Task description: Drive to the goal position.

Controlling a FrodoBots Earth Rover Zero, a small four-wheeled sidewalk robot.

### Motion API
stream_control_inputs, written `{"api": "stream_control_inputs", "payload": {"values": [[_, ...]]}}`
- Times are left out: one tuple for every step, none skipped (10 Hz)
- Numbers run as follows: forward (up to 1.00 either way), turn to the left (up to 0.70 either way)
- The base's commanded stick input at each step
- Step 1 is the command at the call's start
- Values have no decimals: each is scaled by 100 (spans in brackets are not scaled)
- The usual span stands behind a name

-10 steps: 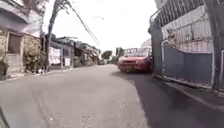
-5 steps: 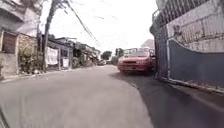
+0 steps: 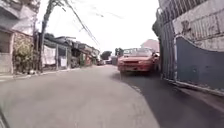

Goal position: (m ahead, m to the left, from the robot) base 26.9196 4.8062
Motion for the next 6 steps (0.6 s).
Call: {"api": "stream_control_inputs", "payload": {"values": [[70, 34], [70, 25], [70, 5], [70, 0], [70, 2], [70, 2]]}}
